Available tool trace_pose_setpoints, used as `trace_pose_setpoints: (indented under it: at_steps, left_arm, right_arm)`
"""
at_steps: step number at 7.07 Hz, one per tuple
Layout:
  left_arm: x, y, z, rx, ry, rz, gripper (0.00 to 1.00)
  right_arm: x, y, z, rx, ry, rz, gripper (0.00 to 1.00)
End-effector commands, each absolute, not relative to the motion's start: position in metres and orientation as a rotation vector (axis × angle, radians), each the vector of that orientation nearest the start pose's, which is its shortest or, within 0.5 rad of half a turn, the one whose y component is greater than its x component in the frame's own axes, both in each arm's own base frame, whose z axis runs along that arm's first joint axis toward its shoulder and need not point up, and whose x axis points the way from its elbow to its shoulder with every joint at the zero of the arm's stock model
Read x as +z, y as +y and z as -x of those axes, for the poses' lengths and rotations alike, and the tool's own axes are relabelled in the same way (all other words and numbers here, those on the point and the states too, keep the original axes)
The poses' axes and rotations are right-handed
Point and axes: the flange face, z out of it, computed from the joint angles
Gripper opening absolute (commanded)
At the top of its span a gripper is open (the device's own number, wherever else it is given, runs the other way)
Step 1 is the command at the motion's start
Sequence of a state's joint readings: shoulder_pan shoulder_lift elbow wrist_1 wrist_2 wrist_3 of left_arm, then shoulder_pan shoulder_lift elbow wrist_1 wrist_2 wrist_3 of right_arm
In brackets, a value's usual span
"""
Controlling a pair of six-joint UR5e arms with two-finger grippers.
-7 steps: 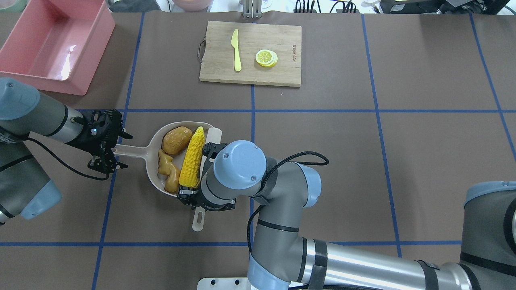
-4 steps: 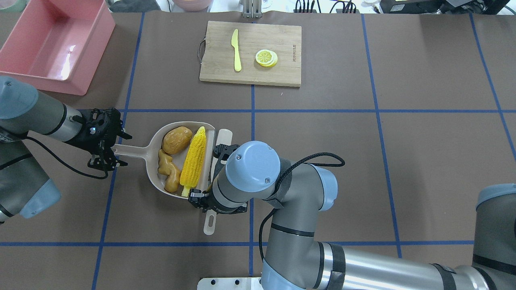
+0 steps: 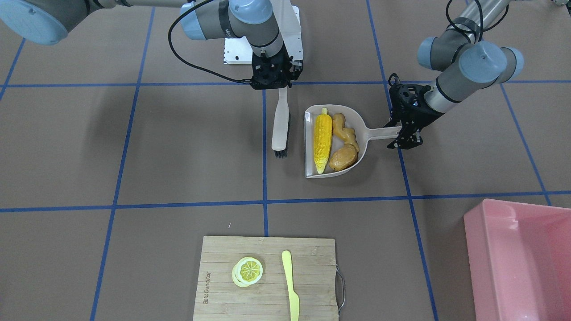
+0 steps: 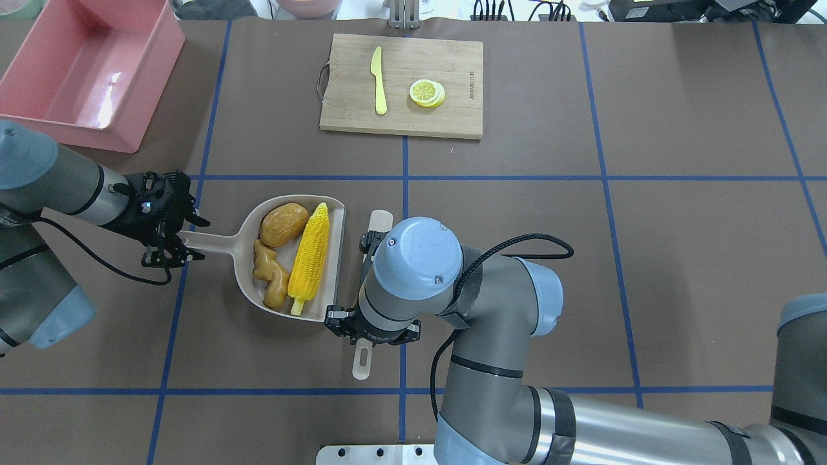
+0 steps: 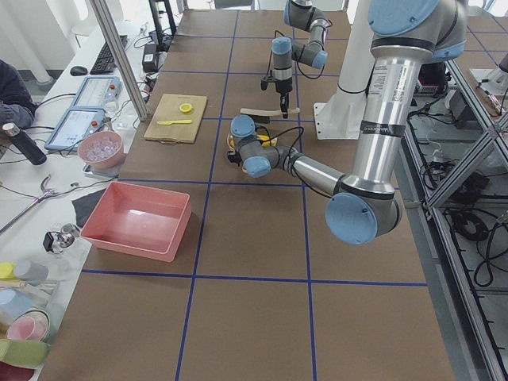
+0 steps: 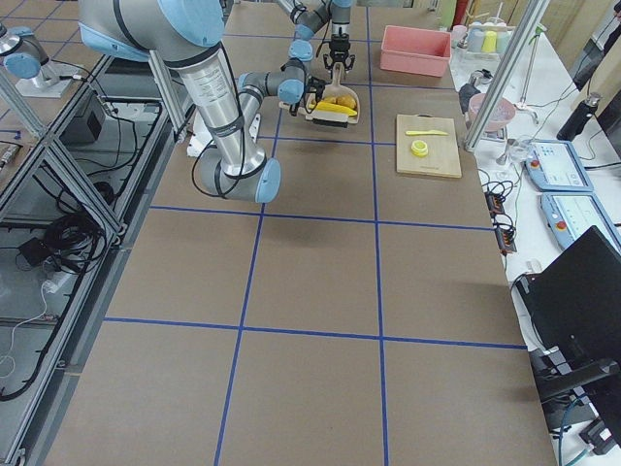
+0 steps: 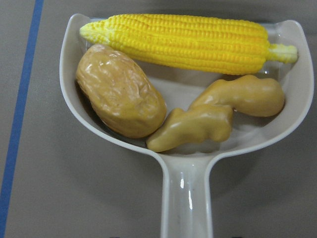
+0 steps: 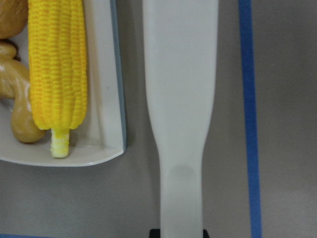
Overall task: Sweep and dump trash into bin
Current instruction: 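Push the corn and vegetables deeper into the dustpan with the brush, then lift the dustpan with the left gripper while the right gripper withdraws the brush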
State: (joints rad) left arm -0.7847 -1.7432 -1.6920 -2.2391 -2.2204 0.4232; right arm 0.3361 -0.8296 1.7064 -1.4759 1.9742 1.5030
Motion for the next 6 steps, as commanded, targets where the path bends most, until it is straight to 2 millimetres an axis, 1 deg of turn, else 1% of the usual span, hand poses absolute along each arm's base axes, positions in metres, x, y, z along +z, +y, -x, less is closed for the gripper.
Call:
trace_pose_setpoints:
  at_steps: [1, 2, 3, 4, 5, 6]
  left_arm:
    - [0.434, -0.455, -0.351, 1.379, 0.824, -0.866, 0.43]
    - [0.434, -0.455, -0.35, 1.362, 0.83, -0.855, 0.31]
    - [0.434, -0.455, -0.35, 1.324, 0.844, -0.834, 0.19]
    - [0.434, -0.455, -0.349, 1.316, 0.846, -0.83, 0.13]
    - [0.433, -0.457, -0.344, 1.297, 0.849, -0.829, 0.09]
    - [0.431, -0.46, -0.34, 1.29, 0.847, -0.838, 0.08]
  right_arm:
    - [0.146, -0.33, 0.54, 0.017, -0.931, 0.143, 0.0]
    - [0.15, -0.33, 0.508, -0.018, -0.883, 0.12, 0.0]
    - [0.158, -0.335, 0.486, -0.031, -0.841, 0.107, 0.0]
    - [0.167, -0.339, 0.464, -0.081, -0.795, 0.085, 0.0]
    - [0.188, -0.342, 0.427, -0.106, -0.788, 0.056, 0.0]
    - [0.214, -0.349, 0.396, -0.102, -0.782, 0.061, 0.0]
